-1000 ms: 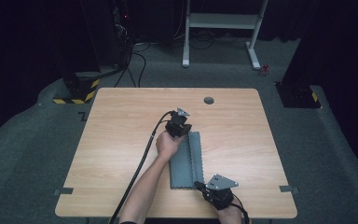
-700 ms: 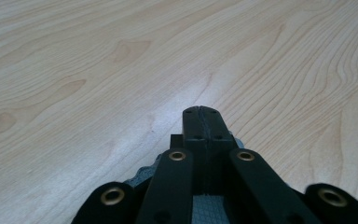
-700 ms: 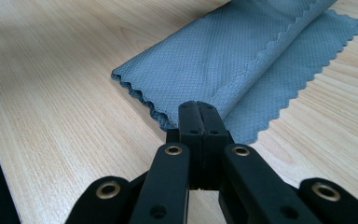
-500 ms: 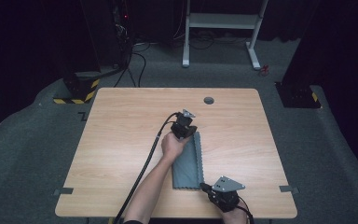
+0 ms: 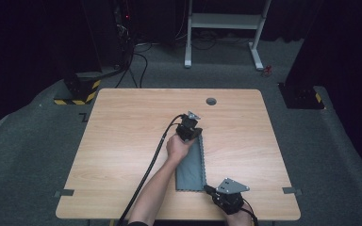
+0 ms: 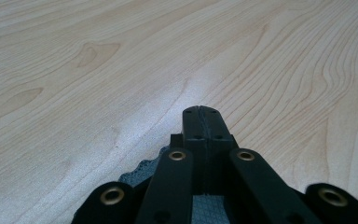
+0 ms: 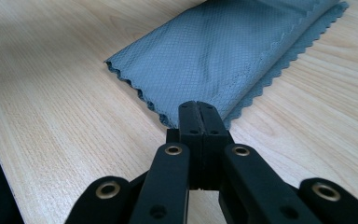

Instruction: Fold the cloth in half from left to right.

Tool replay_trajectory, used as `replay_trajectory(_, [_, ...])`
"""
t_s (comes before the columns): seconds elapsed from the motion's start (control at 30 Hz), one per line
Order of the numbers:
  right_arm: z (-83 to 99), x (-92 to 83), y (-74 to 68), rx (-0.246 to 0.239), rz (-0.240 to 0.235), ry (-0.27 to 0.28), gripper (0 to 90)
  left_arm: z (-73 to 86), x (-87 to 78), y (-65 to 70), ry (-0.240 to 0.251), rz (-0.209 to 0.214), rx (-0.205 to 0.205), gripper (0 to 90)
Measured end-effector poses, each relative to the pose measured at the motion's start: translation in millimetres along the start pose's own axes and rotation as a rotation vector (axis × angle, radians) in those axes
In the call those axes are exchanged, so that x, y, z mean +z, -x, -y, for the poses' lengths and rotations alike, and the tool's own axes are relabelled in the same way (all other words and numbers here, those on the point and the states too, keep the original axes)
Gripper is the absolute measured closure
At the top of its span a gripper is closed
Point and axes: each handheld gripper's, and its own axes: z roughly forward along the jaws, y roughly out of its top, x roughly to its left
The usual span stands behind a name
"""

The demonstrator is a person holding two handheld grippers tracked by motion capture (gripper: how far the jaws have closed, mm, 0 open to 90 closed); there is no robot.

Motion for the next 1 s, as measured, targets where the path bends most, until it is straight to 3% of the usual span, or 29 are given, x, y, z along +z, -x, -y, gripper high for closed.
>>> replay_trajectory(0.13, [0.9, 0.6, 0.6, 0.005, 0.002, -0.004, 90.0, 1.0, 1.6, 0.1, -0.003, 0.001, -0.004, 89.6])
replay_trajectory(0.23, [1.4, 0.4, 3.3, 0.013, 0.003, -0.015, 89.5, 1.7, 2.4, 1.1, 0.002, 0.002, -0.005, 82.2])
replay_trajectory(0.3, [1.5, -0.2, 6.4, 0.022, 0.01, -0.016, 82.4, 1.0, -0.8, 2.0, 0.008, 0.004, 0.007, 76.5])
replay_trajectory(0.57, [-2.9, -7.4, 22.1, 0.043, 0.038, 0.016, 77.9, 7.6, -30.6, 0.9, 0.053, -0.012, -0.002, 54.8])
replay_trajectory(0.73, [-15.6, -1.2, 40.2, 0.039, 0.053, 0.018, 73.3, 31.5, -58.2, 4.4, 0.034, -0.033, 0.024, 51.1])
replay_trajectory(0.8, [-25.9, 12.4, 49.5, 0.022, 0.059, -0.016, 70.5, 50.8, -71.7, 8.9, 0.013, -0.035, 0.027, 49.8])
replay_trajectory(0.83, [-29.3, 17.3, 51.9, 0.015, 0.057, -0.026, 69.6, 50.8, -71.7, 8.9, 0.013, -0.035, 0.027, 49.9])
replay_trajectory(0.87, [-32.6, 22.5, 53.6, 0.009, 0.057, -0.037, 68.8, 63.7, -78.7, 12.7, -0.011, -0.029, 0.022, 50.1])
replay_trajectory(0.9, [-32.6, 22.5, 53.6, 0.009, 0.057, -0.037, 68.8, 63.7, -78.7, 12.7, -0.011, -0.029, 0.022, 50.1])
replay_trajectory(1.0, [-43.2, 40.6, 59.9, -0.009, 0.057, -0.067, 67.5, 86.0, -92.0, 21.0, -0.015, -0.009, 0.023, 49.6])
